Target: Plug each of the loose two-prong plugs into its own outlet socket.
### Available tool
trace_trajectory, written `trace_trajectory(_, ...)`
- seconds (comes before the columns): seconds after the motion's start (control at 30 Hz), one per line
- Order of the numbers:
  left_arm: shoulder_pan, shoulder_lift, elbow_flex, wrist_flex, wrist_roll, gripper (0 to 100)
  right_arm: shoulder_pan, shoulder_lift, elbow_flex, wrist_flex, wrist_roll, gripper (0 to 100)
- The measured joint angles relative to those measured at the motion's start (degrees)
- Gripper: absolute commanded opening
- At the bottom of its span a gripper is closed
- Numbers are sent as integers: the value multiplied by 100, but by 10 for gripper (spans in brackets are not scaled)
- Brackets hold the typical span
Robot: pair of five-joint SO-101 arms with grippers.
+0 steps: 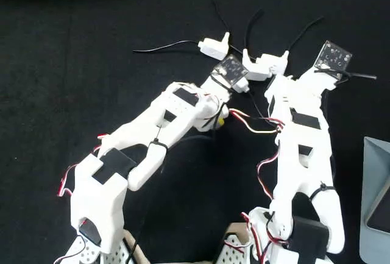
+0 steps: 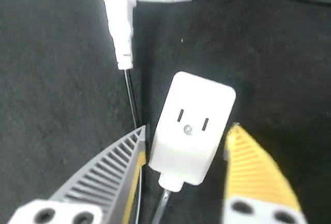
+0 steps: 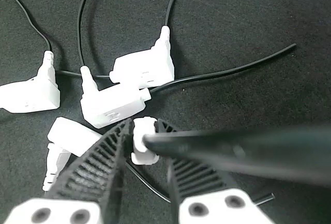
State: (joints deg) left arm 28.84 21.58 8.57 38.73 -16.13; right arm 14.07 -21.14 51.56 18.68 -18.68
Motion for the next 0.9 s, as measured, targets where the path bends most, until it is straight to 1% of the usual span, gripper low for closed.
trace_trajectory(0.1,9,0,-35,281,9,25,0,0,0,0,0,11)
trace_trajectory(0.3,62,-35,-167,1081,26,28,0,0,0,0,0,11)
trace_trajectory(0.47,53,-571,-9,1864,35,28,0,0,0,0,0,11)
trace_trajectory(0.6,-114,-1600,730,2136,35,29,0,0,0,0,0,11)
trace_trajectory(0.77,-651,-3033,2075,2154,9,29,0,0,0,0,0,11)
trace_trajectory(0.9,-1292,-3921,2998,2154,-563,30,-53,0,0,0,0,11)
